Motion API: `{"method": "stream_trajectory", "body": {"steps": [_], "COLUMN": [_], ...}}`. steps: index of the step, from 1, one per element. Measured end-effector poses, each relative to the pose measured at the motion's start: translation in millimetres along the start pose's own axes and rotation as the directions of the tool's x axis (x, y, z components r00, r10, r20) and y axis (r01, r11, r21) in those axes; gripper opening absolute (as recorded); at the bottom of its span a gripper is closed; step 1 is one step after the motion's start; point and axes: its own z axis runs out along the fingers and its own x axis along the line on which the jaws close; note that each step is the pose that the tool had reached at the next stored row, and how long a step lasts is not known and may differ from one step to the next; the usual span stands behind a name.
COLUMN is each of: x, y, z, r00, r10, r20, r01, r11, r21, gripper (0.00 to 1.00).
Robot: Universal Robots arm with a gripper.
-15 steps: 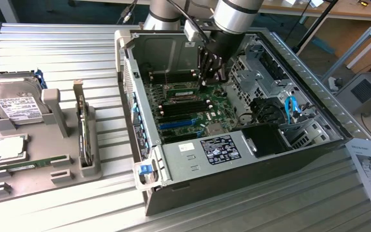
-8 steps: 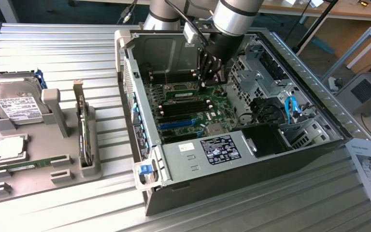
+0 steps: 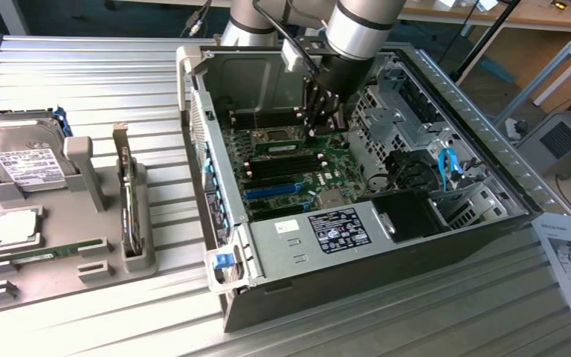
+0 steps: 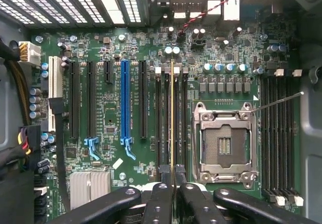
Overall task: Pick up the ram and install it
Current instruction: 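Insert the ram into the slot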
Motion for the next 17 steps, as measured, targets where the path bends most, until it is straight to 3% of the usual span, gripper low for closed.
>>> {"method": "stream_trajectory", "body": {"steps": [17], "x": [5.3], "y": [-0.3], "z": [3.1], "r00": [1.0000], "r10": [0.000], "r20": [-0.0001], "r01": [0.000], "r11": [1.0000], "r21": [0.0000], "gripper": [0.12]}}
